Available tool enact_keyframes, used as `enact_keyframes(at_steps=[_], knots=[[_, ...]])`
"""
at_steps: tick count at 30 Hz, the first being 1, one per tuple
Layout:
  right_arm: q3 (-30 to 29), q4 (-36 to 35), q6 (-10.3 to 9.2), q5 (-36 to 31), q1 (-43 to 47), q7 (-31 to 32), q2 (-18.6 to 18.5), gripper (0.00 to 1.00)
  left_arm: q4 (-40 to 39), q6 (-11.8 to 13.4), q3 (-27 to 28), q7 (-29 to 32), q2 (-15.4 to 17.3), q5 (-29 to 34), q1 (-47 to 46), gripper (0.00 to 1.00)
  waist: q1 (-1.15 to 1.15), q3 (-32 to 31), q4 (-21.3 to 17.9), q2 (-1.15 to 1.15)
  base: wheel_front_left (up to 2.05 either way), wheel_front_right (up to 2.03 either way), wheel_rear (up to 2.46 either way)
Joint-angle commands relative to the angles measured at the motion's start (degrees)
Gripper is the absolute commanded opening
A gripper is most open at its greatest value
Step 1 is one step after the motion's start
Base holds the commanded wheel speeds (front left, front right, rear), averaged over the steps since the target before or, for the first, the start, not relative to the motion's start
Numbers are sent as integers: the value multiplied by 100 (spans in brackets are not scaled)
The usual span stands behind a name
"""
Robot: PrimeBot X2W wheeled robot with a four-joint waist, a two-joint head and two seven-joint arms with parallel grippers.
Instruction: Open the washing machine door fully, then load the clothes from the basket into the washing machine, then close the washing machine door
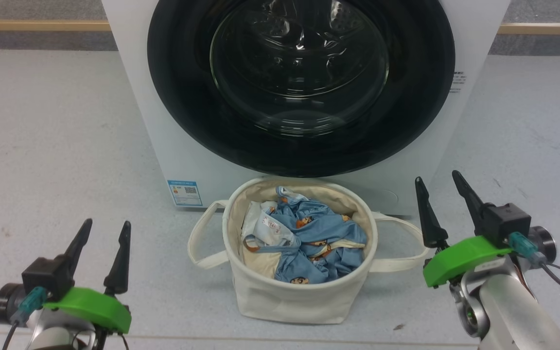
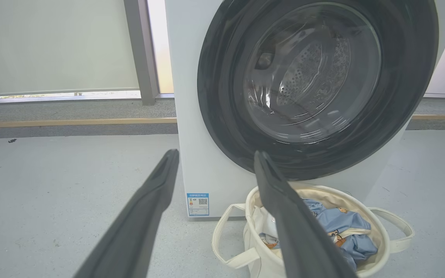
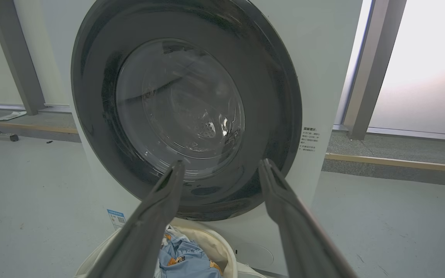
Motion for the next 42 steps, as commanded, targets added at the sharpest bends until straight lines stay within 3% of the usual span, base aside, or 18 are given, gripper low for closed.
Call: enact_keyframes(at_steps=[1, 30, 42], knots=[[61, -151, 0, 0, -210, -70, -46, 100, -167, -31, 234, -69, 190, 47, -308, 100, 0, 5, -4, 0, 0, 0, 0], [-30, -97, 0, 63, -202, -70, -22, 100, -163, -31, 357, -69, 102, 178, -329, 100, 0, 19, 14, 0, 1, 1, -2], [22, -35, 0, 106, -230, -70, -39, 100, -144, -46, 365, -69, 80, 267, -329, 100, 0, 2, 17, 0, 85, 47, -132]])
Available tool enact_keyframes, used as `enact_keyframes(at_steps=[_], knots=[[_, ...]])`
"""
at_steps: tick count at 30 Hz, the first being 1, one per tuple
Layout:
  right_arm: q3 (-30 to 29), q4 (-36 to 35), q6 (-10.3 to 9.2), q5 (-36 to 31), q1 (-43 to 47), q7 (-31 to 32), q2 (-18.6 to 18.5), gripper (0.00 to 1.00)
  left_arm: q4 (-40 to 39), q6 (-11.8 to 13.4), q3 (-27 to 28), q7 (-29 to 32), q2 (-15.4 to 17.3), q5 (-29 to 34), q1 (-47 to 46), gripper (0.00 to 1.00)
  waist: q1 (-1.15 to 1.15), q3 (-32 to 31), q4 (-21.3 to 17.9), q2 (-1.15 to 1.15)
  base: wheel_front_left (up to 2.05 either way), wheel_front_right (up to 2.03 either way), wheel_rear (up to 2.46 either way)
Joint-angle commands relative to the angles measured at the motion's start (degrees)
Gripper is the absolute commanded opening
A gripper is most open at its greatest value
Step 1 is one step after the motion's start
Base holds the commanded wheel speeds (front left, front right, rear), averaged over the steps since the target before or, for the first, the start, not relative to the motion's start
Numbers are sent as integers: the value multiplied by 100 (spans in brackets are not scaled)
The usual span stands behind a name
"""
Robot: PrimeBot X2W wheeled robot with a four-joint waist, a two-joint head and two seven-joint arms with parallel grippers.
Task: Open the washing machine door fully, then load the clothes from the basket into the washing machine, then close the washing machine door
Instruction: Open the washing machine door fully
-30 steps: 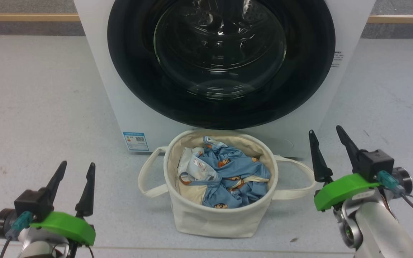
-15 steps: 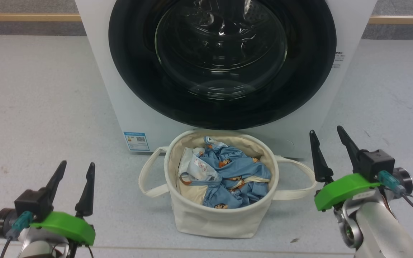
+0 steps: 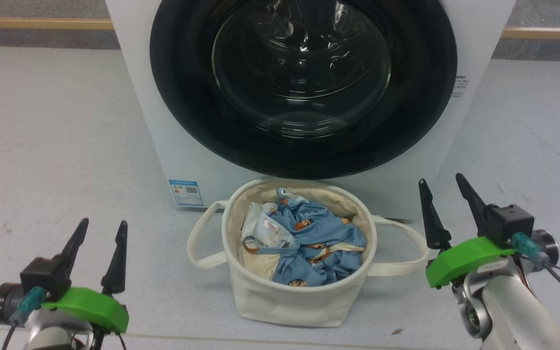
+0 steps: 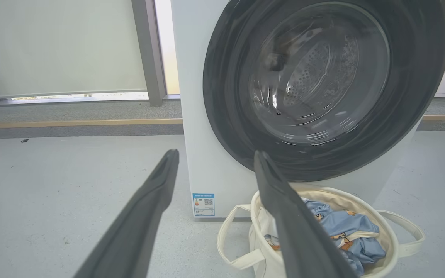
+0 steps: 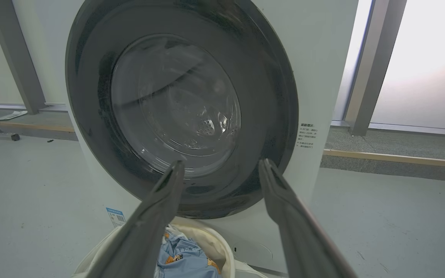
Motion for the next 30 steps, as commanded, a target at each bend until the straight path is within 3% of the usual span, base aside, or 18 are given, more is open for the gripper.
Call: enact_keyframes(at_steps=[1, 21, 30], knots=[[93, -141, 0, 48, -233, -70, -43, 100, -150, -7, 204, -69, 127, 109, -323, 100, 1, -5, -3, 0, 139, 96, -235], [102, -118, 0, 103, -235, -70, -46, 100, -45, -114, 129, -69, 65, 100, -350, 100, 1, -4, -62, 0, 131, 112, -244], [61, -139, 0, 116, -199, -70, -30, 100, 1, -145, 101, -69, 11, 71, -344, 100, 1, -22, -70, 0, 70, 70, -141]])
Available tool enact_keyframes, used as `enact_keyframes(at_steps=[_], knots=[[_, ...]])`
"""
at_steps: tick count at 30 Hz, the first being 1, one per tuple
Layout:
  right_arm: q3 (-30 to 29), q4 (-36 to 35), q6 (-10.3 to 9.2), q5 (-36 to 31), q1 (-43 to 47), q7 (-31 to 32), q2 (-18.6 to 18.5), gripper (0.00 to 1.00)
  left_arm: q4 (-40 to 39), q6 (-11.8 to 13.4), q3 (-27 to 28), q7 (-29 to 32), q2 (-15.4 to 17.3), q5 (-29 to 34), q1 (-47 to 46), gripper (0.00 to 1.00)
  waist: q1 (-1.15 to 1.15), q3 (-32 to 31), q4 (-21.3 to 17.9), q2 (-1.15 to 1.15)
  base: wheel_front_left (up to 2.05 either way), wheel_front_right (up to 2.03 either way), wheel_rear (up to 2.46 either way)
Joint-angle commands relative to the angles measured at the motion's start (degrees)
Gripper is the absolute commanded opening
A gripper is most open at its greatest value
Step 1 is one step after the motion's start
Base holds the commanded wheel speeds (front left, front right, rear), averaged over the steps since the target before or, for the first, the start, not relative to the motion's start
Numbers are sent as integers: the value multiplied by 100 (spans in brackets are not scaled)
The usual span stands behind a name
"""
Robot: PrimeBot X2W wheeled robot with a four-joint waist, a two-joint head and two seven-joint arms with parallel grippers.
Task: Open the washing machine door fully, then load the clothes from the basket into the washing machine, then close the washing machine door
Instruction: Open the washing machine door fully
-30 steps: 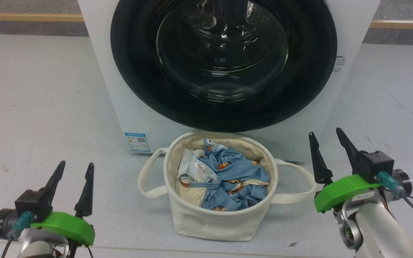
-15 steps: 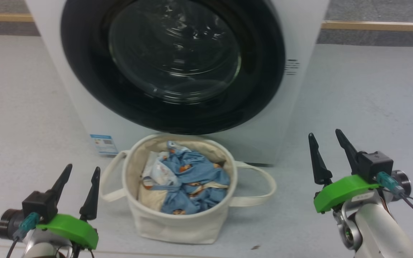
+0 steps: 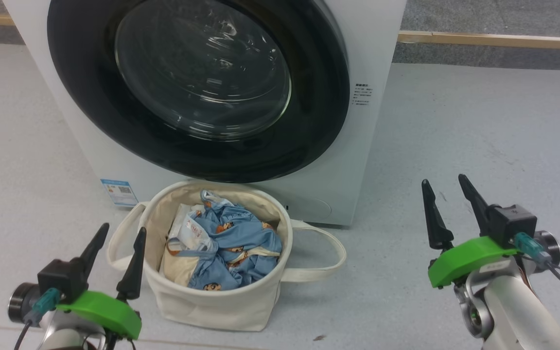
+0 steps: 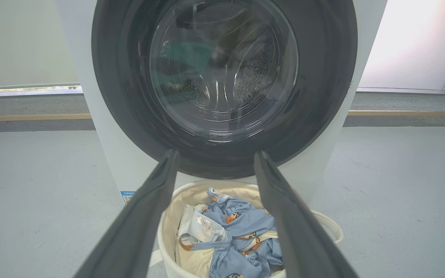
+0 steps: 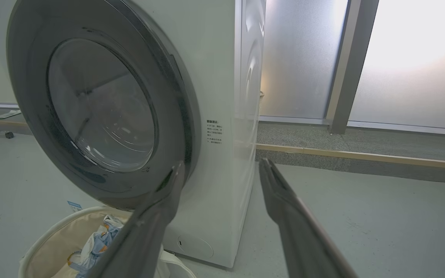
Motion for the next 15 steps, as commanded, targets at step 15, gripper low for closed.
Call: enact_keyframes(at_steps=[15], knots=[[-43, -174, 0, 25, -152, -70, 65, 100, -170, -3, 288, -69, 108, -43, -292, 100, 0, 11, 0, 0, 5, 5, -10]])
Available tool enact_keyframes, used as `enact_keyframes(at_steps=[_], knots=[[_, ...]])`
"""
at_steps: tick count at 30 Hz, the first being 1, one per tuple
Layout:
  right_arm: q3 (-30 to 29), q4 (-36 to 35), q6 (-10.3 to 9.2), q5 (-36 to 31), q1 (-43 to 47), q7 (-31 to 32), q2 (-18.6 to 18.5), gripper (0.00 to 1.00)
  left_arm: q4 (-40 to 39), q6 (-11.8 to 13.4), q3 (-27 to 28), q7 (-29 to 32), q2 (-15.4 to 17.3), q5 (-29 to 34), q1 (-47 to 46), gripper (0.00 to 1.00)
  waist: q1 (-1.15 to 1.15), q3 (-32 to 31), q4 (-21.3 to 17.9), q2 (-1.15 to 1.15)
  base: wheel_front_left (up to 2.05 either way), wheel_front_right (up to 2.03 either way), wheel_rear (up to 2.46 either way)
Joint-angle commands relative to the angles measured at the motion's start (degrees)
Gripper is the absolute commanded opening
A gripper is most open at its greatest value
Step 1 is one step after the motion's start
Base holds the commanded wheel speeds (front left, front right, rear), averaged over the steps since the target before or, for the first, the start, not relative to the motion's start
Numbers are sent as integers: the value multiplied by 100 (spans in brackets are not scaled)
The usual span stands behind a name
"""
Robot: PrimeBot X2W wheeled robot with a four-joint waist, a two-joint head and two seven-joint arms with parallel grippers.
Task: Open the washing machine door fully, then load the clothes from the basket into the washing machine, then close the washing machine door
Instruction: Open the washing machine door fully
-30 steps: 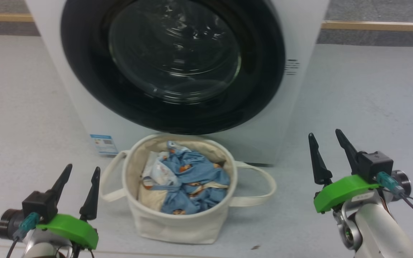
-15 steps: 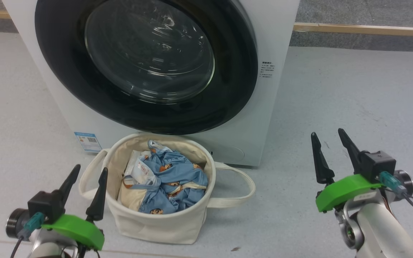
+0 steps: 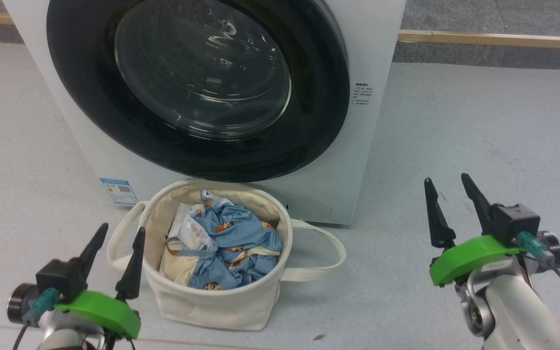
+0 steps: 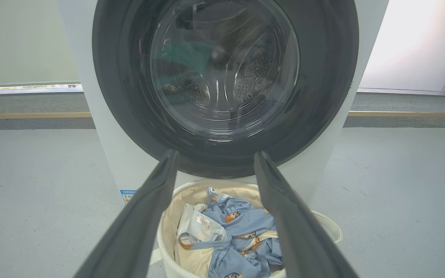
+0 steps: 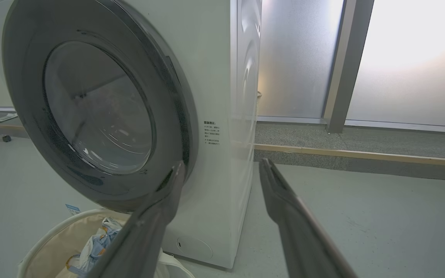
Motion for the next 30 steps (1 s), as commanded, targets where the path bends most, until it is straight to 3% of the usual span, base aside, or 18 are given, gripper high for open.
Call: enact_keyframes(at_steps=[1, 16, 30], knots=[[35, -173, 0, 20, -153, -70, 30, 100, -193, -3, 261, -69, 111, -63, -290, 100, 0, 5, 1, 0, 0, 0, 0], [-437, -90, 0, 189, -134, -70, 197, 100, -289, -43, 409, -69, -10, -312, -263, 100, 0, 120, 44, 0, 0, 0, 0], [-957, 29, 0, 463, -481, -70, 280, 100, -872, -36, 621, -69, -101, -117, -240, 100, 0, 693, 277, 0, 0, 0, 0]])
